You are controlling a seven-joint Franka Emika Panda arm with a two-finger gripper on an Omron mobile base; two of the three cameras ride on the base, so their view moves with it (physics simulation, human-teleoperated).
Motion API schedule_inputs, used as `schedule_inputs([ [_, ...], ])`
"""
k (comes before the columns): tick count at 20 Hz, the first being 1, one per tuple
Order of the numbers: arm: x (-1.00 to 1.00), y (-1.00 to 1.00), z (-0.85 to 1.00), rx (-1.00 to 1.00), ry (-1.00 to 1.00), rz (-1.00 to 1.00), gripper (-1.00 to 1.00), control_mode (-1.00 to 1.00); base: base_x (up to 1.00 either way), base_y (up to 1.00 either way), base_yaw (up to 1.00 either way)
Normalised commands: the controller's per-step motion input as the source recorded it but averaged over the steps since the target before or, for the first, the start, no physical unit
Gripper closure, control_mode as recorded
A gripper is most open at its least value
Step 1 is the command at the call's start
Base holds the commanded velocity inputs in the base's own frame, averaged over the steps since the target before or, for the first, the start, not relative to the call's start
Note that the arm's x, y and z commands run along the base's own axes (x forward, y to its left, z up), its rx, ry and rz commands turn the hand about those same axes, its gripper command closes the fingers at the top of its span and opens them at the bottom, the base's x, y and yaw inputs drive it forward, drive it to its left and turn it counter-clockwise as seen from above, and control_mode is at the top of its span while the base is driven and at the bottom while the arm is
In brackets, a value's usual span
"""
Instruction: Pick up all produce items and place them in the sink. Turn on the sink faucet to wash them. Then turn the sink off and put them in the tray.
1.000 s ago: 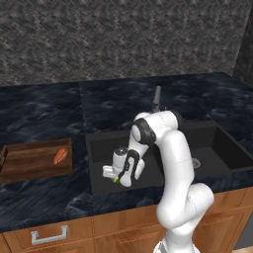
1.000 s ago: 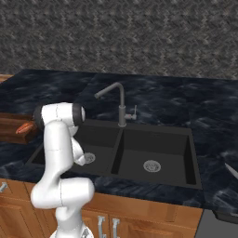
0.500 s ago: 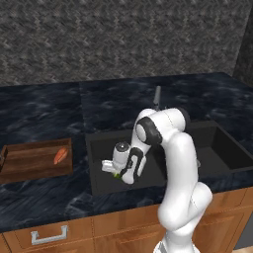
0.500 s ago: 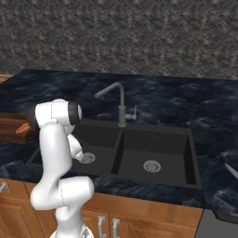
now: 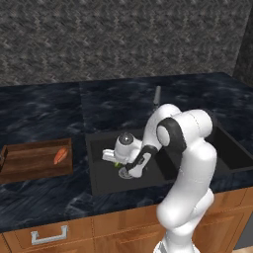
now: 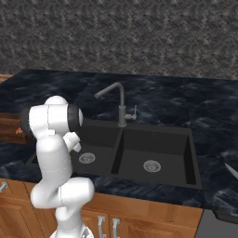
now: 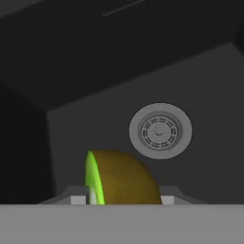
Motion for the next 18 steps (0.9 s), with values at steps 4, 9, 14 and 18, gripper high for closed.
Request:
schedule_inputs([
  [4,0.0,0.01,1.0,0.01,-0.05,0.0,1.0,-1.0,0.0,0.0,0.0],
  [9,-0.01,0.1,1.0,0.04,-0.01,0.0,1.0,-1.0,0.0,0.0,0.0],
  [14,0.0,0.13,1.0,0.07,0.0,0.0,1.0,-1.0,0.0,0.0,0.0],
  [18,0.0,0.09,1.0,0.03,0.0,0.0,1.0,-1.0,0.0,0.0,0.0],
])
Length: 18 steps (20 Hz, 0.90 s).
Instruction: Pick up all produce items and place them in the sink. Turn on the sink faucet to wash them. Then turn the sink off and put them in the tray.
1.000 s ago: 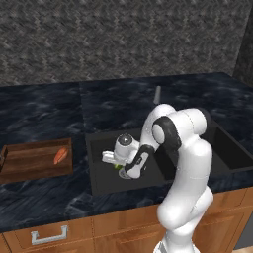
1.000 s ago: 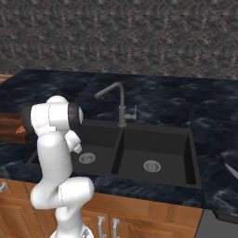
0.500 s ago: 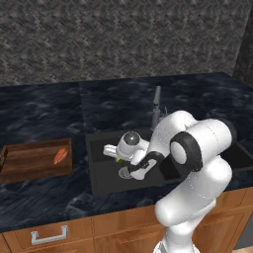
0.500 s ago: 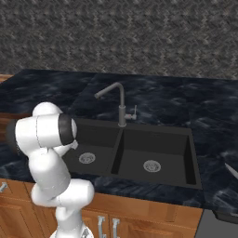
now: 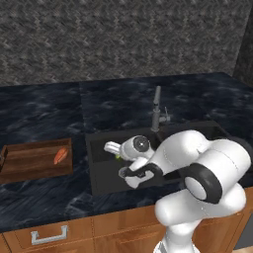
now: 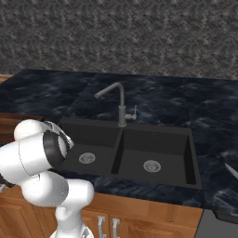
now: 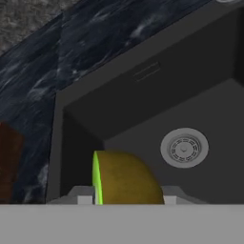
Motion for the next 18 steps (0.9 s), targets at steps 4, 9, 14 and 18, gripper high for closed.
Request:
schedule_inputs([
  [4,0.01,0.12,1.0,0.0,0.0,0.0,1.0,-1.0,0.0,0.0,0.0],
  [9,0.03,0.21,1.0,0.0,0.0,0.0,1.0,-1.0,0.0,0.0,0.0],
  [14,0.0,0.51,0.86,0.0,0.07,0.0,1.0,-1.0,0.0,0.0,0.0],
  [18,-0.01,0.48,0.22,0.0,0.13,0.03,1.0,-1.0,0.0,0.0,0.0],
])
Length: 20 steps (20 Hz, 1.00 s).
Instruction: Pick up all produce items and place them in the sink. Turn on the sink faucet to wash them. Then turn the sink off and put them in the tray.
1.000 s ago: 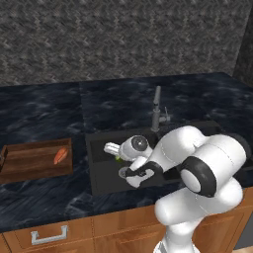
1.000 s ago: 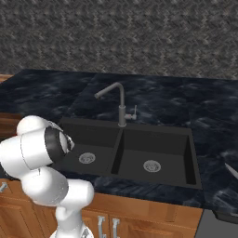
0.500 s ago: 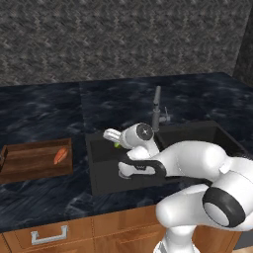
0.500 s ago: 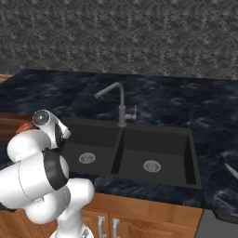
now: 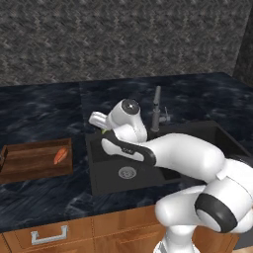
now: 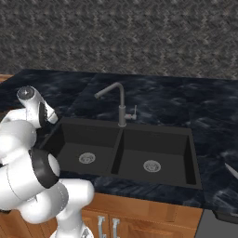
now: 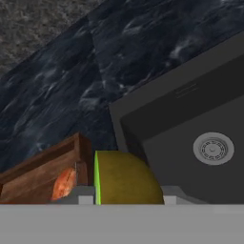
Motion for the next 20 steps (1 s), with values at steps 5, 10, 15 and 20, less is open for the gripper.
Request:
schedule_inputs([
  [5,-0.03,0.06,-0.04,0.0,0.01,0.02,1.0,-1.0,0.0,0.0,0.0],
  [10,-0.02,0.62,-0.23,0.0,0.0,0.12,1.0,-1.0,0.0,0.0,0.0],
  [15,0.0,0.69,-0.19,0.0,0.1,0.13,1.0,-1.0,0.0,0.0,0.0],
  [20,0.0,0.61,0.0,-0.01,0.22,0.1,1.0,-1.0,0.0,0.0,0.0],
])
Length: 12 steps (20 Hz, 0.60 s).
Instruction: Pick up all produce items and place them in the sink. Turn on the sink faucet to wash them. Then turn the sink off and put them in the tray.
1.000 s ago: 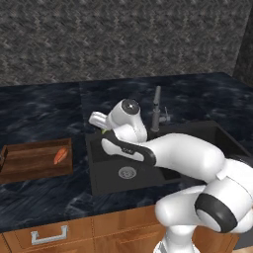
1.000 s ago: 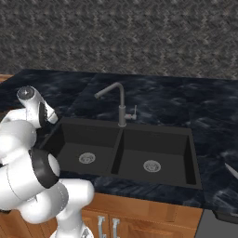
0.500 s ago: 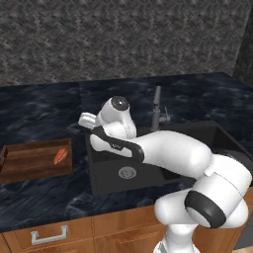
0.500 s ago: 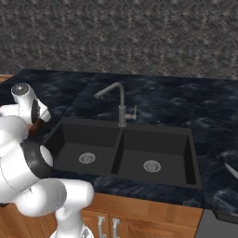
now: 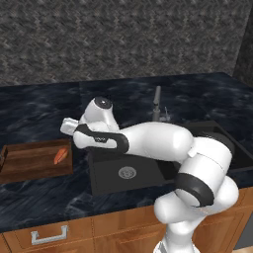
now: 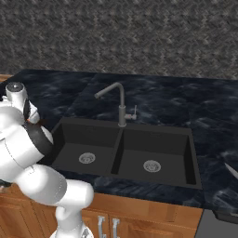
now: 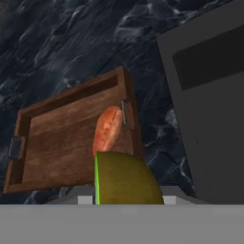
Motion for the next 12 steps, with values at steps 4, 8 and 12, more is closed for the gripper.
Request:
schedule_inputs([
  [4,0.0,0.63,-0.09,-0.07,0.22,0.08,1.0,-1.0,0.0,0.0,0.0],
  [8,0.0,0.58,-0.05,-0.16,0.19,0.03,1.0,-1.0,0.0,0.0,0.0],
  [12,0.07,0.48,-0.11,-0.16,0.17,0.0,1.0,-1.0,0.0,0.0,0.0],
])
